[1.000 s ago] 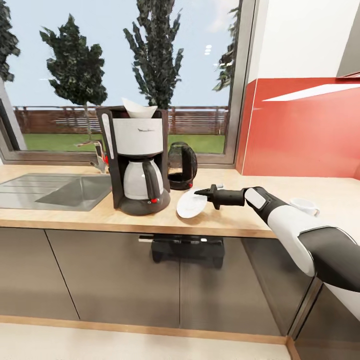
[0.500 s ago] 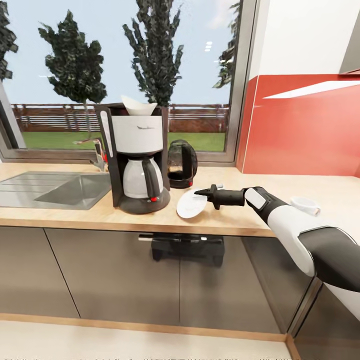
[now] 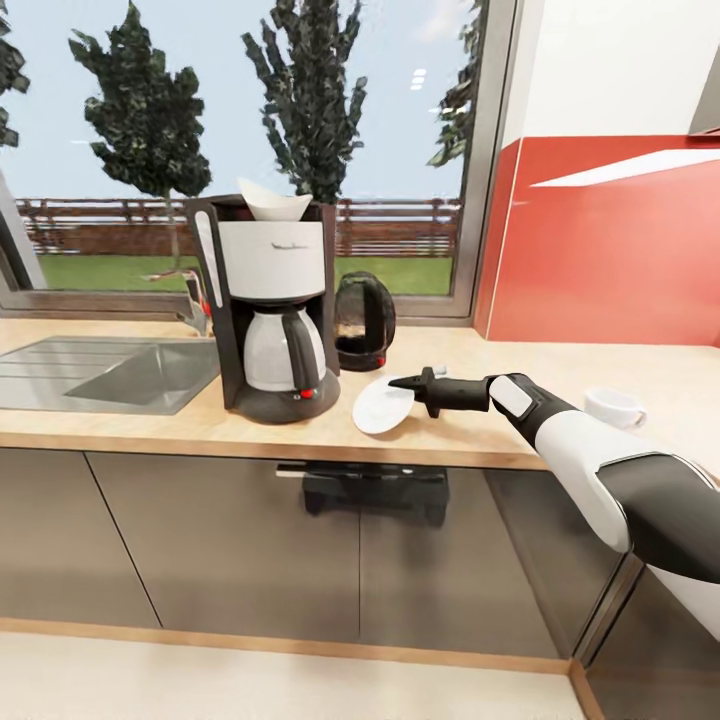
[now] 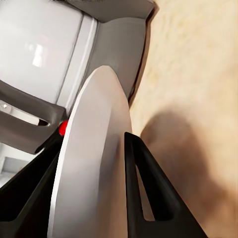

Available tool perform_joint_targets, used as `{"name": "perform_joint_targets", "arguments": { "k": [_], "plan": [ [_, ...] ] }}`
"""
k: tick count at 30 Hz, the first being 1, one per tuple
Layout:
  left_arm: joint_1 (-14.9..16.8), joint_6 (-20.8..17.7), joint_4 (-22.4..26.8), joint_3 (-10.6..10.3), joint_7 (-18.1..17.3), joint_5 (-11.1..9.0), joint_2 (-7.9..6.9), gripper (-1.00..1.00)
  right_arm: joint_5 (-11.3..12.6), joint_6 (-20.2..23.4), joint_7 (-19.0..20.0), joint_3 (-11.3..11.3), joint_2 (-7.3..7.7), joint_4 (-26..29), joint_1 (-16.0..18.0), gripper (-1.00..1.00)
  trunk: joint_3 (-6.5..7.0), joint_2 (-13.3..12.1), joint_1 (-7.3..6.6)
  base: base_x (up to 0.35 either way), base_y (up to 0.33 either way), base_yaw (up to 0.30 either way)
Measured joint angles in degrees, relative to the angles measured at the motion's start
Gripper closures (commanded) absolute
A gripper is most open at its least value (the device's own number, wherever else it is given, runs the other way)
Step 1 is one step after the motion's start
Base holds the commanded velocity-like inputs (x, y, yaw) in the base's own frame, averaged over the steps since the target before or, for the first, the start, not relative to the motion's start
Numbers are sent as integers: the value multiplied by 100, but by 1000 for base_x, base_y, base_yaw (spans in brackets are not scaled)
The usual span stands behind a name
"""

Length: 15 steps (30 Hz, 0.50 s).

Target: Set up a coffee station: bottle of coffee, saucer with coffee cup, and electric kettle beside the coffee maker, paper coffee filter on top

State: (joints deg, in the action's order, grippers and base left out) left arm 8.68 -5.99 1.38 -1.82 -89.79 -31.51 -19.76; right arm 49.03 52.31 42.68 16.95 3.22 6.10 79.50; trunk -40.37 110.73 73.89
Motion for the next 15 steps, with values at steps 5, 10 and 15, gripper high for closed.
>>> {"name": "perform_joint_targets", "arguments": {
  "k": [5,10,15],
  "plan": [
    [0,0,0,0,0,0,0,-100,43,20,0,-49,0,3,0,100,-45,0,0,0,0,0],
    [0,0,0,1,0,0,0,-100,68,18,-2,-77,-2,4,1,100,-71,0,0,0,0,0],
    [0,0,0,1,0,0,0,-100,66,5,-6,-93,-39,5,1,100,-79,0,0,0,0,0]
  ]
}}
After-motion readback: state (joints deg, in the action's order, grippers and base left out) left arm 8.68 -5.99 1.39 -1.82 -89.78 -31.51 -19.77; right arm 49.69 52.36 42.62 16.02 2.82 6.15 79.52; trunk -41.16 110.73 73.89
